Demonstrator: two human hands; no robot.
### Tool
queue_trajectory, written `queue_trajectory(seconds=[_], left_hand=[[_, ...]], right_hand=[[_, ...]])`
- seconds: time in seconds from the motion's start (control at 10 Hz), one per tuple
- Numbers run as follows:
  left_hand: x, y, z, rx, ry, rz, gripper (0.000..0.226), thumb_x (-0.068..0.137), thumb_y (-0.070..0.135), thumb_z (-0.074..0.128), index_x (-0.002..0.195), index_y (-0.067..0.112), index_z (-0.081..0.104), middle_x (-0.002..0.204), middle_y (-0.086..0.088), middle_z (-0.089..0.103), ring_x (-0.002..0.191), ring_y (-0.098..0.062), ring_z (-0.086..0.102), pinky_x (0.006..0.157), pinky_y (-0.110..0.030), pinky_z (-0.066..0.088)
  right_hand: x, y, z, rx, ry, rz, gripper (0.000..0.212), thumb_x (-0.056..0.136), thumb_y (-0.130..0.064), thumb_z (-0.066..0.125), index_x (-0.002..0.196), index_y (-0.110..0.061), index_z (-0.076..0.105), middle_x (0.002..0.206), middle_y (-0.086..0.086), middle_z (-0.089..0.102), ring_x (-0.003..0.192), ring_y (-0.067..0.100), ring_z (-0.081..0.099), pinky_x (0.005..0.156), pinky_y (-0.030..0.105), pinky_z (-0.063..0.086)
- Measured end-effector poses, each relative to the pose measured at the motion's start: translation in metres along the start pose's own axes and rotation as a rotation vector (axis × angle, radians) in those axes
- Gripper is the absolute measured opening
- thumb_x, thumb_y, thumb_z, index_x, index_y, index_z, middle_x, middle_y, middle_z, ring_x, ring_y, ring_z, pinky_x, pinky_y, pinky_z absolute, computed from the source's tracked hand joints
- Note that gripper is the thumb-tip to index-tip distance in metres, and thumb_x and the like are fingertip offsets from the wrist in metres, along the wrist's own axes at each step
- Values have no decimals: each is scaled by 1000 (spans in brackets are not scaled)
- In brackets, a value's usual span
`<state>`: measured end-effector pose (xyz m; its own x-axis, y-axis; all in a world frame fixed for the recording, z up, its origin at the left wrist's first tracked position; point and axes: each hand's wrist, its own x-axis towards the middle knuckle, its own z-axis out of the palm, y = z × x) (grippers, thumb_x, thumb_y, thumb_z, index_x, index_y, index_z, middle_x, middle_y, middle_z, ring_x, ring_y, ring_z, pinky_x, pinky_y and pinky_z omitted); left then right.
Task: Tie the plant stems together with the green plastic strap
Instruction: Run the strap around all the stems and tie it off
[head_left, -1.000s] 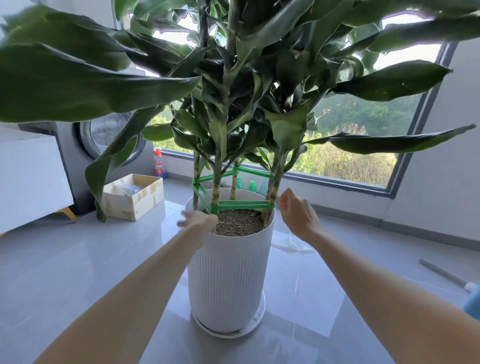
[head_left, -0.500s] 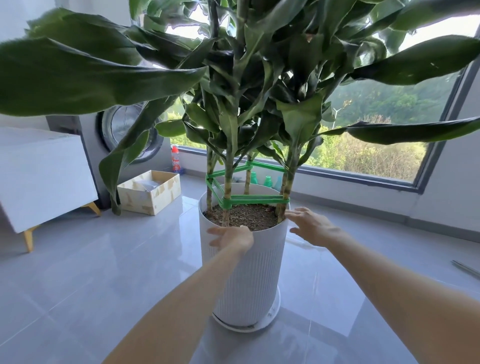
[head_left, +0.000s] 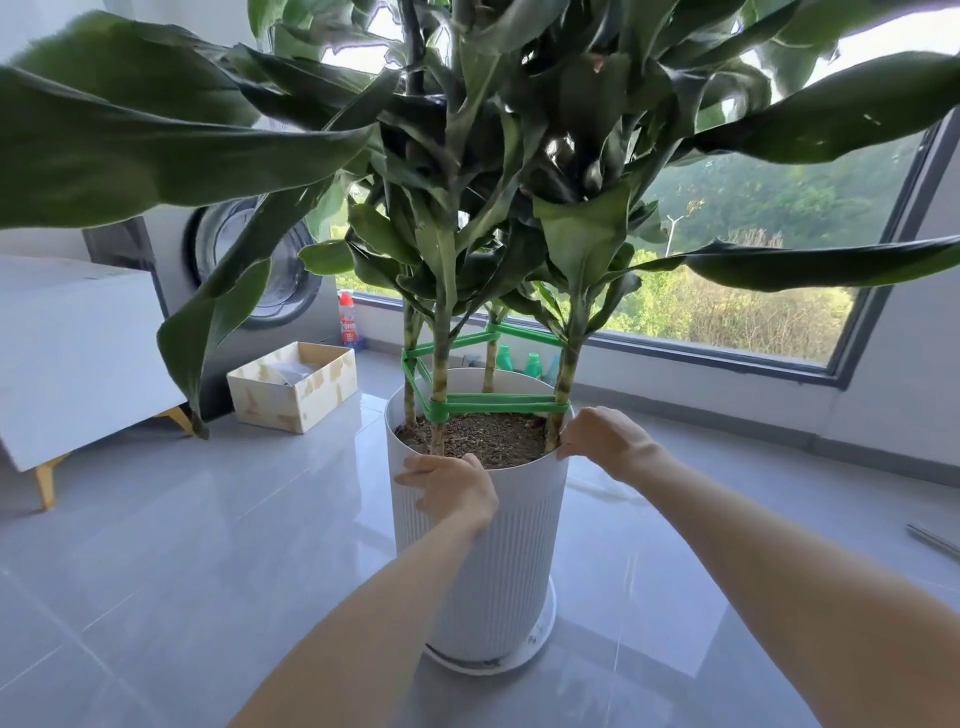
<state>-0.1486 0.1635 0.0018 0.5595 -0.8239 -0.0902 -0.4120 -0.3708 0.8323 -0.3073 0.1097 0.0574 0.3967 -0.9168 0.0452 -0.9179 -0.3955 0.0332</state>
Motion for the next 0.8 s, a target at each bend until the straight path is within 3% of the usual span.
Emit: queue_trajectory(seconds=[0.1,0.2,0.3,0.4,0.6,0.7,0.8], left_hand=[[5,1,-7,56,-23,-16,59,99,19,30,143,-12,6,149,-33,10,134,-42,29,107,-41,28],[24,-7,-15,18,-65,8,59,100,22,28,142,-12,4,150,-31,12,132,-39,34,103,-37,32],[55,-14,-31,10,-139,-7,55,99,24,31,144,-1,11,150,-21,25,130,-41,36,107,-44,32],[73,-9,-44,-3,-221,-9,56,98,15,36,147,3,12,143,-24,36,124,-42,45,98,-47,44],[68,-6,-54,-24,-189,4,45,99,7,33,142,-4,26,136,-28,43,117,-43,51,79,-39,48],[48,-1,-47,-97,-150,-80,45,95,8,42,136,-2,26,140,-25,39,123,-42,46,94,-46,47],[10,0,-26,-233,-51,-195,66,91,18,46,146,9,10,145,-21,33,127,-39,41,103,-45,40]], right_hand=[[-2,-9,-3,-18,-12,9,30,94,-29,56,115,-10,68,107,8,64,96,20,59,73,24,36],[-4,-18,-8,-91,-58,-34,32,95,-30,54,116,-9,66,116,8,65,108,23,60,86,27,43],[-1,-28,-8,-233,-98,-73,38,96,-36,49,110,-5,66,113,8,67,105,23,63,90,32,49],[0,-39,-15,-286,-125,-96,42,95,-38,50,108,-1,66,112,10,68,105,24,64,88,33,51],[-3,-56,-15,-303,-65,-112,35,93,-30,59,114,-4,66,113,9,67,106,24,64,77,31,49],[-8,-58,-5,-317,-3,-132,33,93,-30,59,114,-6,67,111,9,68,104,25,64,77,31,49],[-13,-48,2,-395,7,-200,30,97,-27,53,120,-10,63,114,11,64,108,29,61,84,35,50]])
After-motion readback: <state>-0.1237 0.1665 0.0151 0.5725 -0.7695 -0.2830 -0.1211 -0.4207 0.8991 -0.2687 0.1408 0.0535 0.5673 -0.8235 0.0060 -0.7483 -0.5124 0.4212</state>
